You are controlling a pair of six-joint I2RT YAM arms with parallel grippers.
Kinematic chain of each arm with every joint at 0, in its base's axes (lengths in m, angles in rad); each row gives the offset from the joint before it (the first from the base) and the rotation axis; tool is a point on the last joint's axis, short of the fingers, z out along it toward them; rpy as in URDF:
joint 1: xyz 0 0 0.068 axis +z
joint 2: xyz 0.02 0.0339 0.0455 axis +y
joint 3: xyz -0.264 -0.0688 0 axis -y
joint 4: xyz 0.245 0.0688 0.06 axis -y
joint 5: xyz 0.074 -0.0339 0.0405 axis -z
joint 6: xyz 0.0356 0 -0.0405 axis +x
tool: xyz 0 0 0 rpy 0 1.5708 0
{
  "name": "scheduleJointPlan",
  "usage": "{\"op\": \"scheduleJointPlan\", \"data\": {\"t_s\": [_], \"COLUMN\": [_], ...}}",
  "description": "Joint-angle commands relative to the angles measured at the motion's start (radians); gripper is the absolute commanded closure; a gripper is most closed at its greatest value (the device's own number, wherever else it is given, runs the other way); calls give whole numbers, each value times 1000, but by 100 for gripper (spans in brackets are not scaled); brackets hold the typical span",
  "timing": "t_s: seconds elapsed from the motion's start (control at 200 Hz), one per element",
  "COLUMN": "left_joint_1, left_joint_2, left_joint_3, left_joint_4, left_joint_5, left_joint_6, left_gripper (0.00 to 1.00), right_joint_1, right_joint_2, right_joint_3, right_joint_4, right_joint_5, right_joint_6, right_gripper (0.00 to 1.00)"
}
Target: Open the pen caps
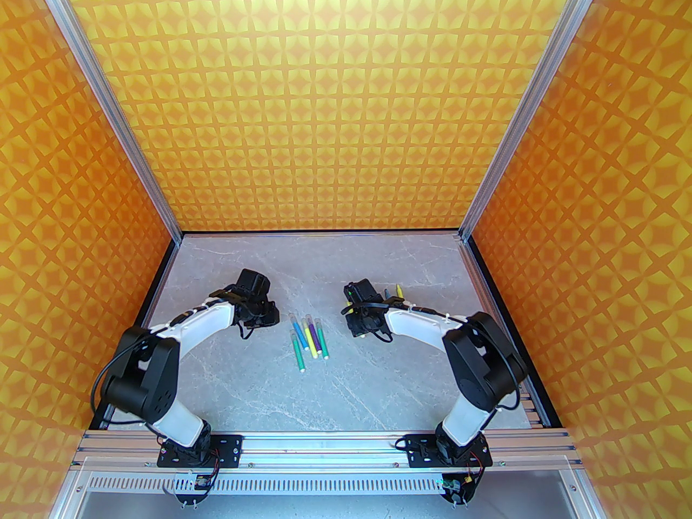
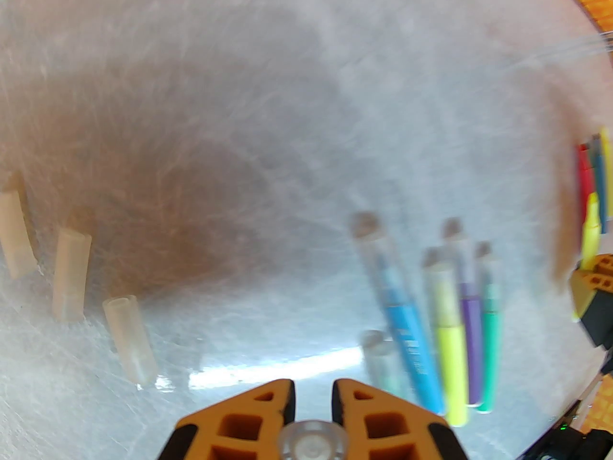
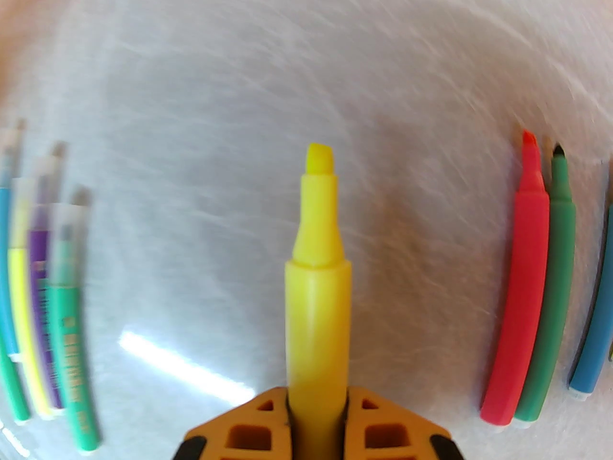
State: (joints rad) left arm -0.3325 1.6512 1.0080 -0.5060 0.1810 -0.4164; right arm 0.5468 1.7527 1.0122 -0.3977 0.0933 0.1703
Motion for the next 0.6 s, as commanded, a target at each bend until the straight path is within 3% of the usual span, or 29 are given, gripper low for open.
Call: {"op": "scheduleJointPlan", "data": {"t_s": [0.0,0.595], "left_joint_1": [16,55], "left_joint_2": [29,163], "left_joint_3": [35,115], "left_joint_4": [-30,-80], "left_joint_5": [-34,-63], "left_joint_6": [37,90], "left_gripper": [100,100], "right_joint_1": [-8,-26], "right_joint_2": [24,127], "right_joint_3": [35,164], "right_joint_4": [-14,-112], "right_joint_5": [85,224], "right_joint_6": [-12,-6], "right_gripper": [100,100]}}
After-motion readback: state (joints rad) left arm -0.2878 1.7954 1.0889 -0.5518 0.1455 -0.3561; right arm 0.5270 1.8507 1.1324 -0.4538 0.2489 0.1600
